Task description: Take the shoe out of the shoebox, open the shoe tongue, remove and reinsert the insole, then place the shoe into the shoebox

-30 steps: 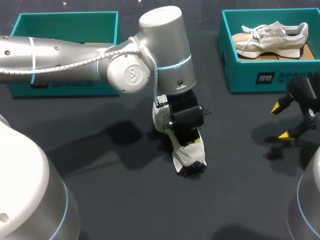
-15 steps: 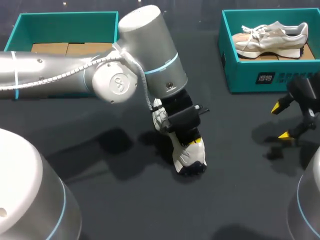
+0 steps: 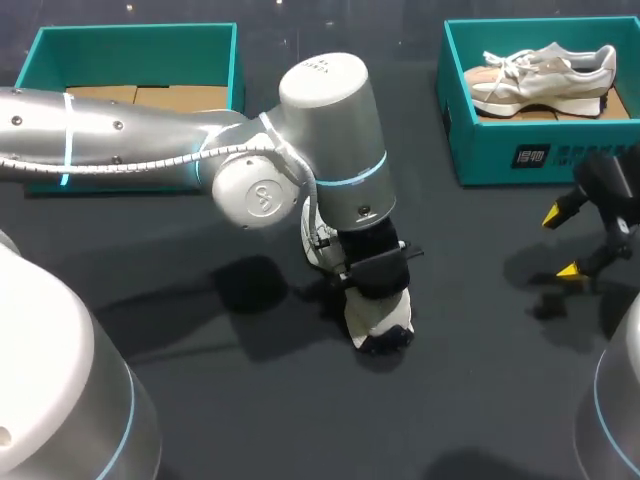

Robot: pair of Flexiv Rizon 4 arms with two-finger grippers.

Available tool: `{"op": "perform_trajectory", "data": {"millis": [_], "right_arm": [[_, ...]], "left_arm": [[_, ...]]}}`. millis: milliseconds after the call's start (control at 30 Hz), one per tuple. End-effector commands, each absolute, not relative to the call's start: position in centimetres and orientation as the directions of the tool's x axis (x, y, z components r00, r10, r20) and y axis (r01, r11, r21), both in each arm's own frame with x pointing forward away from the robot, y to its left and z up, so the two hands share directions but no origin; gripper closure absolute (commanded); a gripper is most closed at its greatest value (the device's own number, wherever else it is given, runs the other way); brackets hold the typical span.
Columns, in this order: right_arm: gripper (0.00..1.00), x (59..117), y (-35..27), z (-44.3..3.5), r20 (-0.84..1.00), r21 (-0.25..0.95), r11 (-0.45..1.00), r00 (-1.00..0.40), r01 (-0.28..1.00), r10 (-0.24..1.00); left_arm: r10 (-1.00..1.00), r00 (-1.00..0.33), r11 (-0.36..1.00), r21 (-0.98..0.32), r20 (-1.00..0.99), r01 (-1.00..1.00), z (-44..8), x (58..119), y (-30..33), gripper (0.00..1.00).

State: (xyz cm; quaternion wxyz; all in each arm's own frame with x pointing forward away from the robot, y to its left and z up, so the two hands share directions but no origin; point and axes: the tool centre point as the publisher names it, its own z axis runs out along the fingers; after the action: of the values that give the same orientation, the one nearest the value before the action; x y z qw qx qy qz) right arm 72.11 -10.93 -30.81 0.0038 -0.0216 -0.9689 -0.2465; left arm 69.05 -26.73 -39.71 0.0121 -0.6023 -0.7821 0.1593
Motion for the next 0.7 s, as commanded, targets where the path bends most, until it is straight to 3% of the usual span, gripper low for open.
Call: {"op": "perform_trajectory", "data": {"millis": [33,300,500,700], "right_arm": [[0.00,72.1,-10.9,-30.8,0.018,0.476,0.879,-0.999,0.044,0.041],[0.00,72.1,-10.9,-30.8,0.018,0.476,0.879,-0.999,0.044,0.041],[0.00,72.1,-10.9,-30.8,0.018,0.476,0.879,-0.999,0.044,0.041],[0.00,72.1,-10.9,-30.8,0.018,0.476,0.879,-0.999,0.044,0.041]], "left_arm": [[0.944,-0.287,0.250,-0.217,-0.164,0.944,-39.6,70.5,-25.6,1.00],[0.949,-0.258,0.213,-0.235,-0.184,0.948,-36.1,70.3,-25.0,1.00],[0.974,-0.194,0.159,-0.253,-0.119,0.954,-37.9,67.9,-26.4,1.00],[0.977,-0.208,0.196,-0.199,-0.043,0.960,-40.5,68.4,-26.3,1.00]]}}
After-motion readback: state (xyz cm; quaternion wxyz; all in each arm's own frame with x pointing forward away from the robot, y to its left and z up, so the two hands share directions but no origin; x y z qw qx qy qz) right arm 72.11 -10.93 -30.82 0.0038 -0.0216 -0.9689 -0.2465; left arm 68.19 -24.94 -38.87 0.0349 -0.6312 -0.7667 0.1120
